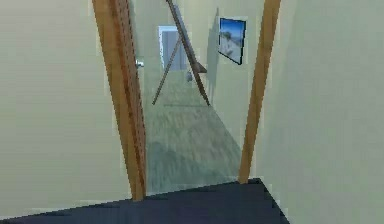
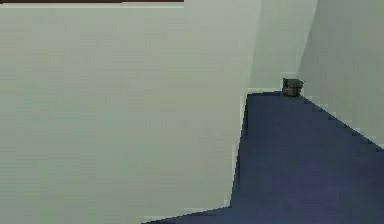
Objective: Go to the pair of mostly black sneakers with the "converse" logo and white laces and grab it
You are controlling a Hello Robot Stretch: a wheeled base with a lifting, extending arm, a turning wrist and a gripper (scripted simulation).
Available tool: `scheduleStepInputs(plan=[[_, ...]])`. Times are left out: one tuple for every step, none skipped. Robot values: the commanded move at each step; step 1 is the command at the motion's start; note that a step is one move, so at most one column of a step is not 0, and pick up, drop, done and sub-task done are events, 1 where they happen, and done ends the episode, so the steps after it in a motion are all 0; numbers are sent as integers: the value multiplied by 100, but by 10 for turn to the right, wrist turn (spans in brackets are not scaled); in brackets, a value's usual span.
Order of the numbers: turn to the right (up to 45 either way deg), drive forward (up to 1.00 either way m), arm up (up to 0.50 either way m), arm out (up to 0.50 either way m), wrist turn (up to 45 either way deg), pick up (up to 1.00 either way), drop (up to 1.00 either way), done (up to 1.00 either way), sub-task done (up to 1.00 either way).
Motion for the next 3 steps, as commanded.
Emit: scheduleStepInputs(plan=[[0,100,0,0,0,0,0,0,0],[-30,0,0,0,0,0,0,0,0],[0,80,0,0,0,0,0,0,0]])
